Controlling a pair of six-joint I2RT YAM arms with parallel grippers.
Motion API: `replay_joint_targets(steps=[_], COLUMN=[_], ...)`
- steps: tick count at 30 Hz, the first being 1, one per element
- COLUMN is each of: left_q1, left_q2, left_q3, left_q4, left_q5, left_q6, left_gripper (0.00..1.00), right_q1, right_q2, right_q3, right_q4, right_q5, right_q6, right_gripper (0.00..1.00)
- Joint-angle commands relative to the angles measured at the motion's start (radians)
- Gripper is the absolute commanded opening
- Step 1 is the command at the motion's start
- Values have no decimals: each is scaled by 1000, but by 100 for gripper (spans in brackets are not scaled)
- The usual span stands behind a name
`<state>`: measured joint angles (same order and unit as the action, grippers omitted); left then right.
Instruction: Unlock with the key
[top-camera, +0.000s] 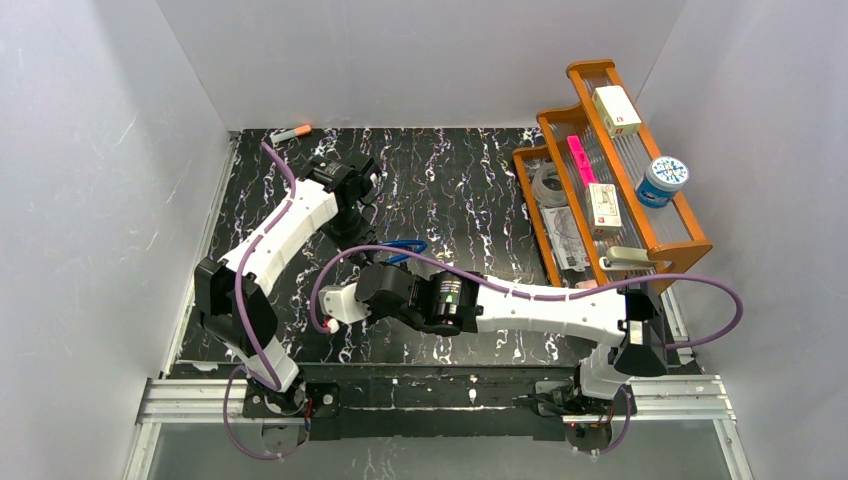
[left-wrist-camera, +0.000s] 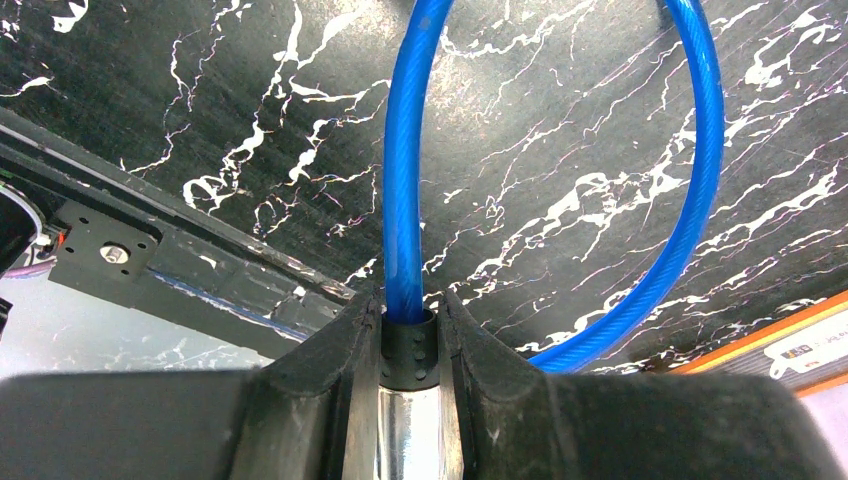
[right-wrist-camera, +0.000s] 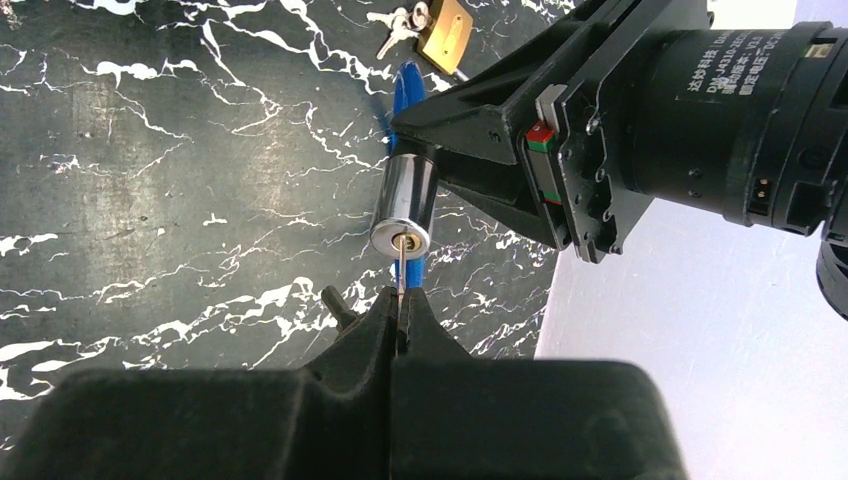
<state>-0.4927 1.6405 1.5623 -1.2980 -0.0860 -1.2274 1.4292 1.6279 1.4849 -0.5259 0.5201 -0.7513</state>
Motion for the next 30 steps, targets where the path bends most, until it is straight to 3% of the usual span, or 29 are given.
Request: replay_joint_targets(steps=[1, 30], left_q1=[0, 0], left_q2=[-54, -79], left_q3=[7, -6], left_q4=[-14, -6], left_q5=[-5, -3], left_q6=[-12, -17], left_gripper=[0, 0], right_q1=[6, -15], right_q2=[-13, 5], right_q3=[15, -1], right_q4=[48, 57], right_q5=[19, 46], right_q6=[-6, -13], right_gripper=[1, 1])
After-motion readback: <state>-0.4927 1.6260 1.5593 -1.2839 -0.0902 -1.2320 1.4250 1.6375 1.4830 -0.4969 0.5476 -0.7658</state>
